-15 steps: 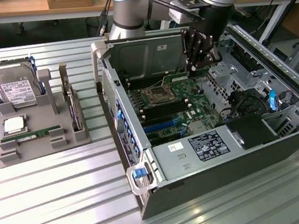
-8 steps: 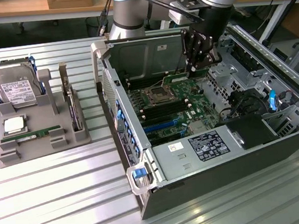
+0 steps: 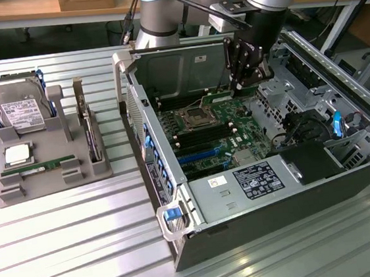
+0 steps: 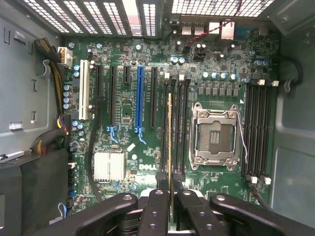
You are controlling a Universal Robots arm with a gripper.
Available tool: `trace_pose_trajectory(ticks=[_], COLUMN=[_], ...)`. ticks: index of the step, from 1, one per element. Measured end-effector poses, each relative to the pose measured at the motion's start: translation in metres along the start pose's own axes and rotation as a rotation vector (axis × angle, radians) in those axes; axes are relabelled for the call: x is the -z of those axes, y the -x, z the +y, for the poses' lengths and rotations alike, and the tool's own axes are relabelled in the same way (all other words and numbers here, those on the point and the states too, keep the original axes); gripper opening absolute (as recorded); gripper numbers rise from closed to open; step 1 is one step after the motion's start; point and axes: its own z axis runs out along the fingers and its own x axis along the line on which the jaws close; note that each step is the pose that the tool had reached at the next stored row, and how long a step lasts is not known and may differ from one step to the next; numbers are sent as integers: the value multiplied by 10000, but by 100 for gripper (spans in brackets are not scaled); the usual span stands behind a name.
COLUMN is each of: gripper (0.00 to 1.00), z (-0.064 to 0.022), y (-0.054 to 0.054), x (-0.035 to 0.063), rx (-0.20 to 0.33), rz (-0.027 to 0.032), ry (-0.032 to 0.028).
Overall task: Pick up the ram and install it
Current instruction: 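Insert the ram into the slot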
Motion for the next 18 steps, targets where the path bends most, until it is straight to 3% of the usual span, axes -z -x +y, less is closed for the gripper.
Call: trace_pose_trajectory(ticks=[18], gripper=[13], z=[-2], y=[0], x=[-54], rx=[-1], rz=[61], ry=[3])
